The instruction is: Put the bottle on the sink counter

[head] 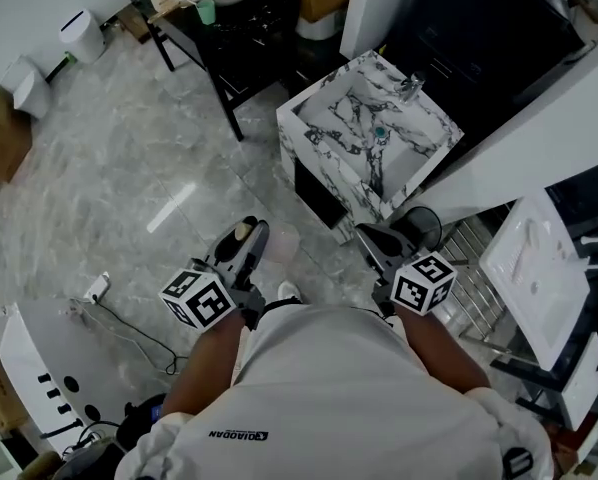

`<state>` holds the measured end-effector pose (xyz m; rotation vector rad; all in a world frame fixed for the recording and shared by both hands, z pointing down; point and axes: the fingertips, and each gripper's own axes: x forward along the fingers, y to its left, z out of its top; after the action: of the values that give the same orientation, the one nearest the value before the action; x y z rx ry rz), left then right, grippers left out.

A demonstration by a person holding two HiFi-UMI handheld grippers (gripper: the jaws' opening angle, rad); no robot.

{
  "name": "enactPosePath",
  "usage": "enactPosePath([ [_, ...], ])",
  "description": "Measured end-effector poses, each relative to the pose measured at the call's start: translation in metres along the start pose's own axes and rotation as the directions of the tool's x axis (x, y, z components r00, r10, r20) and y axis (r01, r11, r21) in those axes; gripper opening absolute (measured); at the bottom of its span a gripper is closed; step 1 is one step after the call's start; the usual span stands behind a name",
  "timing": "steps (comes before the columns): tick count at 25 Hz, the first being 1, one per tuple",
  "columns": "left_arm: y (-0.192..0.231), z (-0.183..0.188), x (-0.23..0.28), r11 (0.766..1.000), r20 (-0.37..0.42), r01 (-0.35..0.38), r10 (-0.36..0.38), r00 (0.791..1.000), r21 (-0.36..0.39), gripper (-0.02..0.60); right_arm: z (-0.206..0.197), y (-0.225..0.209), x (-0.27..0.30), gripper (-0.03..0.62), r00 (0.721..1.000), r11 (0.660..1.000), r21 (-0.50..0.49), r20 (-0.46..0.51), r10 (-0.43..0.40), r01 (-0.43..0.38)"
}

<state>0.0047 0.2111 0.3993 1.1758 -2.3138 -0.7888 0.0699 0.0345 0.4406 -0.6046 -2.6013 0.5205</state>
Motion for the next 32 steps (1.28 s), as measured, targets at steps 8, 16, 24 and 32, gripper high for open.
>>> enactPosePath([
  [8,0.041,0.044,0.004,0.999,-0.013,0.040,-0.040,0.999,0.019,0.134,0.019,0.008,0.047,0.041,0.999,0.999,0.001,0.028,-0.045,0.045],
  [16,0.066,0.064,0.004,1.000,0.001,0.016,-0.016,1.000,0.019,0.134,0.029,0.004,0.064,0.041,0.997,0.998,0.004,0.042,-0.066,0.065],
  [24,0.076,0.070,0.019,1.000,-0.008,0.007,-0.007,1.000,0.022,0.133,0.039,-0.014,0.080,0.041,0.996,0.997,0.037,0.057,-0.071,0.069],
  [32,0.090,0.079,0.061,0.998,-0.038,0.017,-0.015,0.999,0.056,0.134,0.050,-0.051,0.100,0.041,0.993,0.995,0.056,0.080,-0.088,0.084],
])
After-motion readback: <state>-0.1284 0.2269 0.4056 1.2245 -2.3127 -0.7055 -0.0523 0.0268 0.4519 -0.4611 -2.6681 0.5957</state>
